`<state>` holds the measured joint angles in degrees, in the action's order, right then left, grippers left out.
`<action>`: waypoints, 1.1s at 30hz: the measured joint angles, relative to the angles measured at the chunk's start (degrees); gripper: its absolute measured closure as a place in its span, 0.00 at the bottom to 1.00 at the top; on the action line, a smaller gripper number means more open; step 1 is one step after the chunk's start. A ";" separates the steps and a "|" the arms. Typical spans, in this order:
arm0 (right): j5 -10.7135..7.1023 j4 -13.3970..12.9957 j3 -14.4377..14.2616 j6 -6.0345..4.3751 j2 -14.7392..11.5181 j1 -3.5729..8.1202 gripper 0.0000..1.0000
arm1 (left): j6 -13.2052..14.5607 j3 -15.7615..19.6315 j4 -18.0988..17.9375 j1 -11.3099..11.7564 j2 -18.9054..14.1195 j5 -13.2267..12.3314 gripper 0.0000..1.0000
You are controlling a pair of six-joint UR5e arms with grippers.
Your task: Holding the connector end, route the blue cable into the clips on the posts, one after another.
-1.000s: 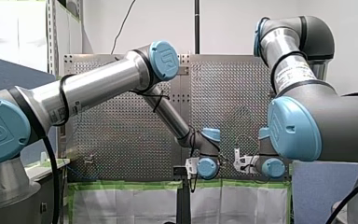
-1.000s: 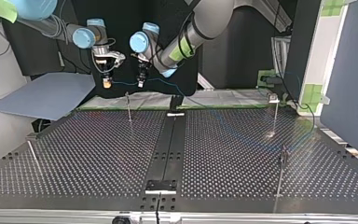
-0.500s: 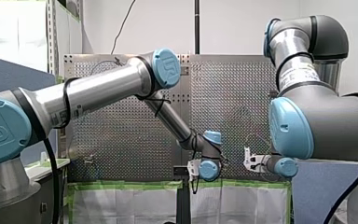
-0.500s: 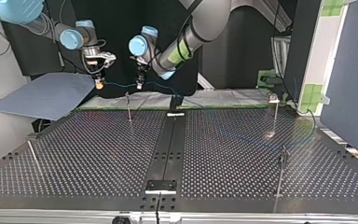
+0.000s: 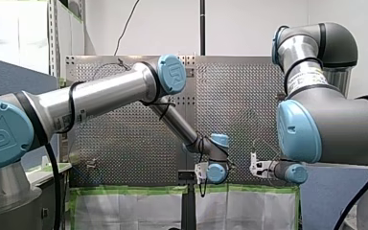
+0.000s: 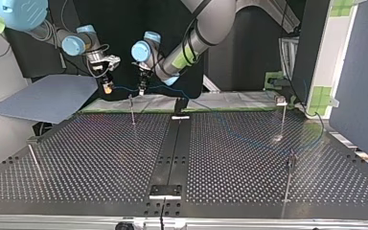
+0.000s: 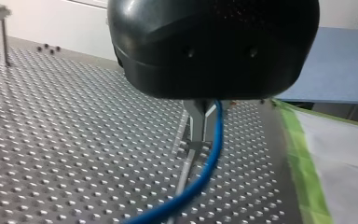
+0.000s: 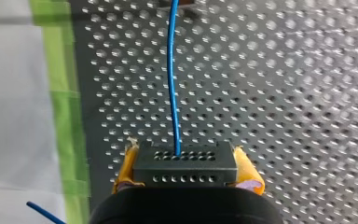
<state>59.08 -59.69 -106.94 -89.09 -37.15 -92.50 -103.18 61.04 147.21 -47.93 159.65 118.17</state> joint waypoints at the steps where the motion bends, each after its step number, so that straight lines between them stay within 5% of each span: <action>1: -0.28 0.63 0.38 0.52 0.43 0.16 1.00 | 0.00 -0.59 0.36 0.04 0.53 -0.09 1.00; 13: -1.54 2.26 1.65 0.98 1.14 2.27 1.00 | 0.00 -3.17 0.04 -0.21 1.72 -0.54 1.00; 25: -6.04 1.67 2.56 0.37 1.25 2.03 1.00 | -0.69 -5.12 0.62 1.33 3.69 -2.35 1.00; 33: -6.75 0.75 3.22 -0.54 1.31 2.13 1.00 | -1.34 -7.11 0.82 1.97 4.87 -3.36 1.00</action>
<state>52.33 -58.94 -103.73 -89.63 -35.85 -90.37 -104.52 53.92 148.03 -45.96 164.52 114.81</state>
